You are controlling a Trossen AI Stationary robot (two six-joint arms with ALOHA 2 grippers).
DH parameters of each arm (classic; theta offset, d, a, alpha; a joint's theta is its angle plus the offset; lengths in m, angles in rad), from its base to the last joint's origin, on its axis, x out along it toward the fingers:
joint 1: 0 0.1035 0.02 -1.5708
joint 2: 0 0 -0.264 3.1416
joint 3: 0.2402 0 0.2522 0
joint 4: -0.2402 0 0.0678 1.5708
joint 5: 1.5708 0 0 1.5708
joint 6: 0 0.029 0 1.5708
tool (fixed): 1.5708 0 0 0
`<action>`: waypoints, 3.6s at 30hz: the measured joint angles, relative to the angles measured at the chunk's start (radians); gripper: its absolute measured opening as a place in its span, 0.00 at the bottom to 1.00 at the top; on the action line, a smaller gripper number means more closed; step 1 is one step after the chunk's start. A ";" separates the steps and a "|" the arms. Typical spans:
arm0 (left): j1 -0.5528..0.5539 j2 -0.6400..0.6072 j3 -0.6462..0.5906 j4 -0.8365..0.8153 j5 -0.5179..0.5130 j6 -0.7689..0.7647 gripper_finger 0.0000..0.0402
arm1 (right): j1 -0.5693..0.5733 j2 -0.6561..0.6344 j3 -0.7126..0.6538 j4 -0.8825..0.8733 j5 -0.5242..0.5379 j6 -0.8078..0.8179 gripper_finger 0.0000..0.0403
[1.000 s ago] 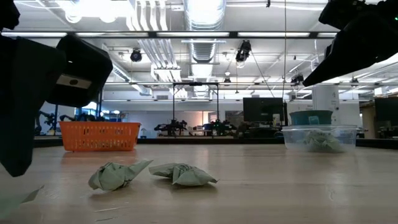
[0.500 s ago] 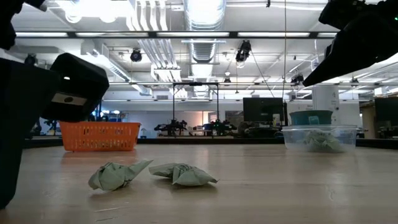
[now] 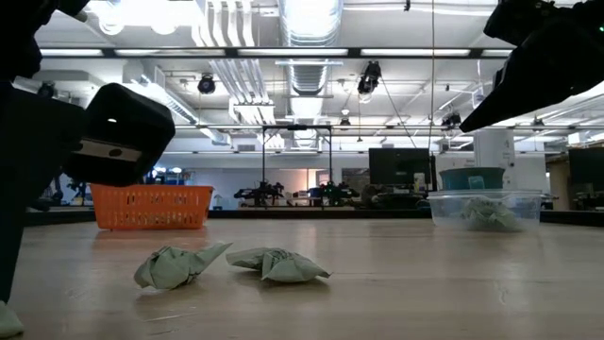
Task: Pick and place items into bin
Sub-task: Put the stevia packet into the orange bin
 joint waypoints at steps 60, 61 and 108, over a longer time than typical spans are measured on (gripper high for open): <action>-0.064 -0.051 -0.003 0.063 -0.039 -0.007 0.64 | 0.000 0.000 -0.024 0.026 -0.021 0.011 0.27; -0.061 -0.041 -0.003 0.068 -0.031 -0.006 0.64 | 0.000 0.000 -0.024 0.026 -0.021 0.011 0.27; 0.024 0.007 -0.003 0.036 0.001 0.004 0.22 | 0.000 0.000 -0.035 0.039 -0.026 0.010 0.21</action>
